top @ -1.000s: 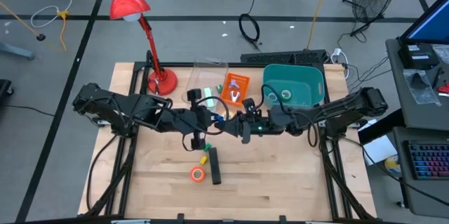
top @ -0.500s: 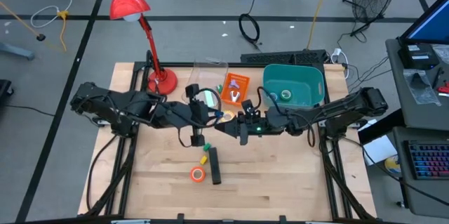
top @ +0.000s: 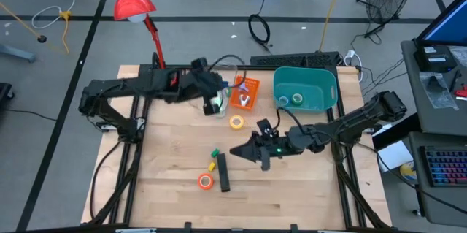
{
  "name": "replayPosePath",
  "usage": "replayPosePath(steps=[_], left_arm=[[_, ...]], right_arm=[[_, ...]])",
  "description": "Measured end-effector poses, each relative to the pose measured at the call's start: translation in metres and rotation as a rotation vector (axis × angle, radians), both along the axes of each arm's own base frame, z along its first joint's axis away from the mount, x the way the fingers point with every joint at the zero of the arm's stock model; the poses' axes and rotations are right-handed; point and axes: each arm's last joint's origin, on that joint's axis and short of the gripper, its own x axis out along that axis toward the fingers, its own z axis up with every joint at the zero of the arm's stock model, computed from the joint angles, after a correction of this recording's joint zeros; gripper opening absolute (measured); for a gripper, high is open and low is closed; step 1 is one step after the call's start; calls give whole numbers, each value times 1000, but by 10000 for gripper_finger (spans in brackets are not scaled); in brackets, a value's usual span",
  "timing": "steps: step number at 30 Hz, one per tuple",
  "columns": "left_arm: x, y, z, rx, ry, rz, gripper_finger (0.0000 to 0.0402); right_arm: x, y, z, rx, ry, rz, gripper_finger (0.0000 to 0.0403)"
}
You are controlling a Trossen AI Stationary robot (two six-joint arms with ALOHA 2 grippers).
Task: Pick and place Stapler, Stapler remover, tape
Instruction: Put the blue stapler into the transparent bin
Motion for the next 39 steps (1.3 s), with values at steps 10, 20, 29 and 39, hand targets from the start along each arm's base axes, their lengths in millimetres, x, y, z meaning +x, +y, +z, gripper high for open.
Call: replayPosePath(steps=[10,20,29,39], left_arm=[[15,74,-52,-84,276,152,48],[47,116,-128,-309,432,231,46],[42,169,-171,-606,369,479,44],[35,201,-173,-684,216,567,44]], right_arm=[[-53,20,21,-85,112,-68,0],[-106,22,48,-179,94,-124,0],[-127,25,47,-241,157,-63,0],[-130,23,47,-273,160,-107,0]])
